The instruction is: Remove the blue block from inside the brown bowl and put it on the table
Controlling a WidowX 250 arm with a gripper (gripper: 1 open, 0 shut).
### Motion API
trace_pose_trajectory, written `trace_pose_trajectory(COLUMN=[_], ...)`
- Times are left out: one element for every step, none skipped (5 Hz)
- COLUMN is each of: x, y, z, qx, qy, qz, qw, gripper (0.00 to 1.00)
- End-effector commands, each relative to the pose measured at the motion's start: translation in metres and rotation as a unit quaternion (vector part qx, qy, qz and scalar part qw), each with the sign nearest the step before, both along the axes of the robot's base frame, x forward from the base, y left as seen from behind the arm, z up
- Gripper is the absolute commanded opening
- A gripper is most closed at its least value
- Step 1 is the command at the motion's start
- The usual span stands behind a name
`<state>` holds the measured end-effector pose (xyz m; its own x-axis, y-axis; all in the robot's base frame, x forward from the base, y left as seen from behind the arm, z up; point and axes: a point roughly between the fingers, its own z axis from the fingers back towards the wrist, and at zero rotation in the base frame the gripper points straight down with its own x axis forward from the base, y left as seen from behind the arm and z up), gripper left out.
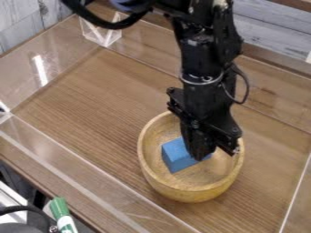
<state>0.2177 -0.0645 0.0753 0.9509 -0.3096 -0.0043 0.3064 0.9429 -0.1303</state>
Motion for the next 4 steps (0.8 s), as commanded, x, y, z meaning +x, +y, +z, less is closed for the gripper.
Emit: trace_pose_trajectory(x=[0.008,0.008,0.012,0.016], y=[0.004,0.007,0.012,0.018], z=[0.019,0.025,0.040,0.047], qx=[-0.001,0.002,0.007,0.010], qy=[-0.027,-0.027,-0.033,-0.039], qz=[0.001,-0.001,0.001,-0.006], qw=[0.9996,0.9996,0.9994,0.9992], gripper=[0.00,0.00,0.00,1.00])
